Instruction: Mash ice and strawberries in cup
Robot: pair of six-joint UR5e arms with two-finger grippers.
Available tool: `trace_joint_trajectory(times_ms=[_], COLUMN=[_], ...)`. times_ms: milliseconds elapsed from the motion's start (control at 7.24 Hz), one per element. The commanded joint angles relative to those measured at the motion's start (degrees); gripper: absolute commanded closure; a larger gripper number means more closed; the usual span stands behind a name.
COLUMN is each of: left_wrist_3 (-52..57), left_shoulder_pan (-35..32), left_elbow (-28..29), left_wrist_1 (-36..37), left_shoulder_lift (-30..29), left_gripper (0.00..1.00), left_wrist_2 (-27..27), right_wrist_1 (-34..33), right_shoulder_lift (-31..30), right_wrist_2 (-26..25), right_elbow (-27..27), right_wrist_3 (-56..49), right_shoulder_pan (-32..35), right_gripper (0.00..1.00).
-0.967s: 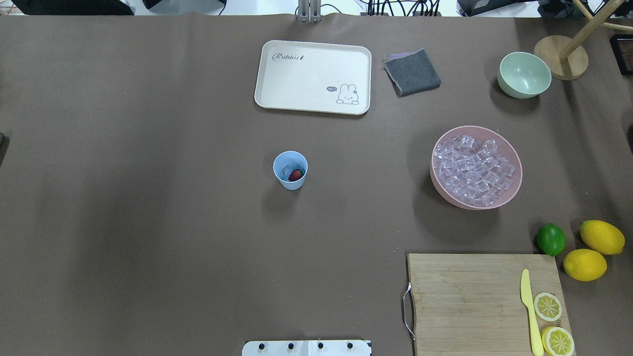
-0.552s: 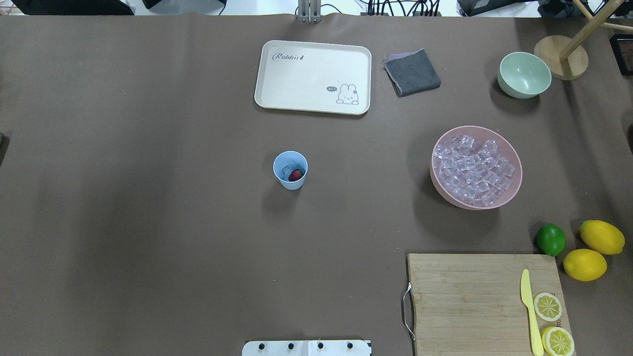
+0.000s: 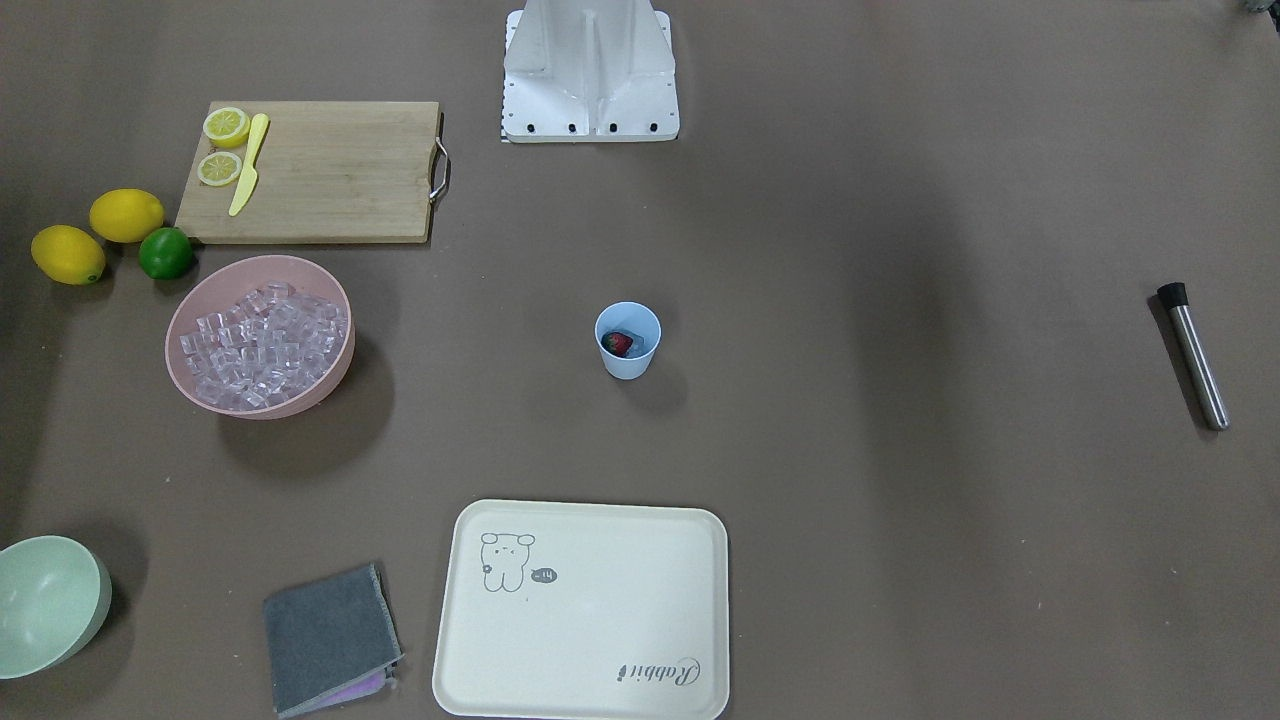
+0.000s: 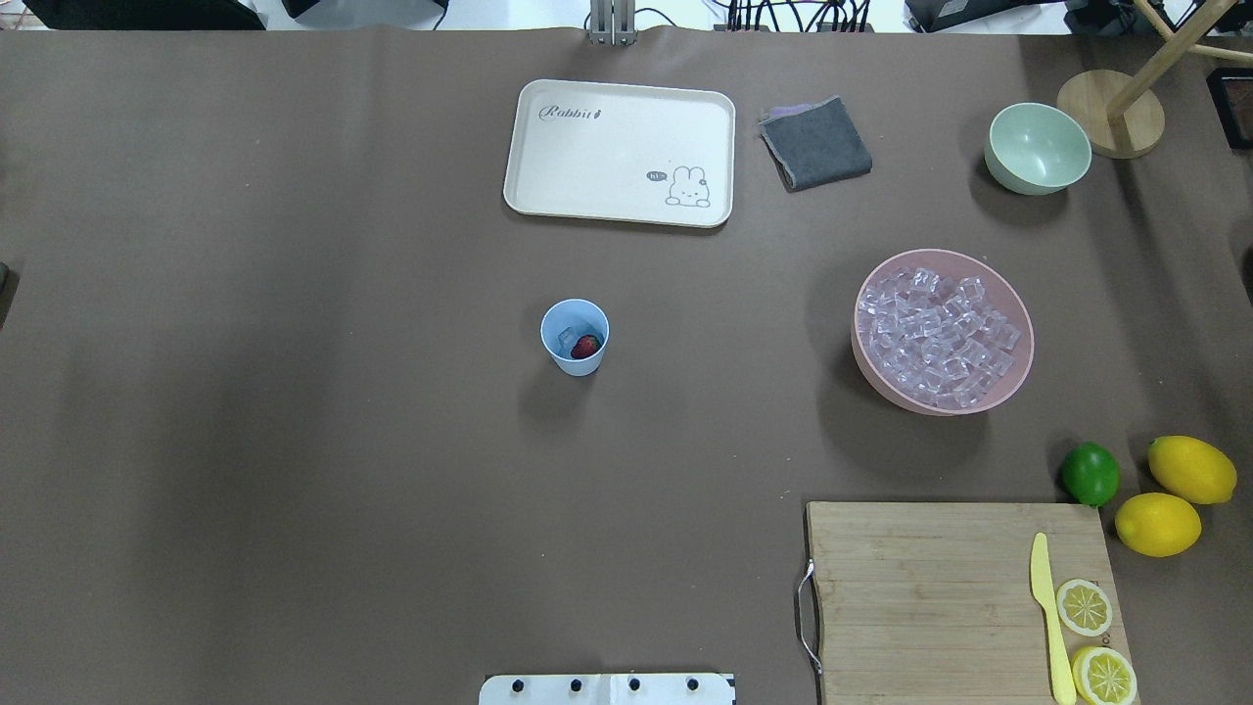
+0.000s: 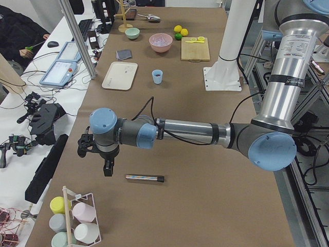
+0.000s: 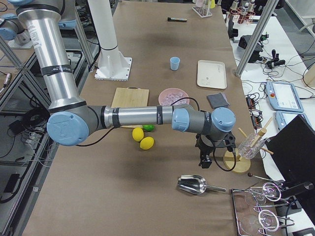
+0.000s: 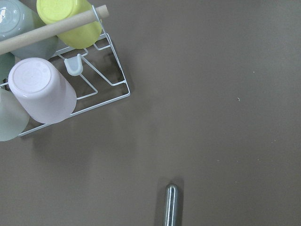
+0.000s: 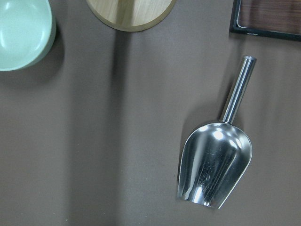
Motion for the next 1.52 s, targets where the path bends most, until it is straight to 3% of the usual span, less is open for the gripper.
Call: trace_joint_trajectory(times_ms=[0, 414, 1381], left_wrist_3=[0.56, 0.48, 0.39], left_shoulder_pan=[-0.04, -0.04, 0.05], left_elbow=[0.15, -0.12, -0.47], left_wrist_1=[0.05, 0.14, 0.14], left_shoulder_lift=[-0.08, -0.26, 0.01], left_gripper=[0.01, 0.01, 0.01], left_wrist_2=[-0.01, -0.01, -0.1], right_wrist_1=[0.18, -0.08, -0.87], right_shoulder_lift=[-0.35, -6.14, -7.04], right_wrist_2=[0.15, 0.24, 0.06], right_elbow=[-0.08, 6.32, 7.22], right_wrist_3=[-1.27, -1.27, -1.1], right_shoulder_pan=[0.79, 1.23, 1.23], right_gripper=[0.01, 0.01, 0.01])
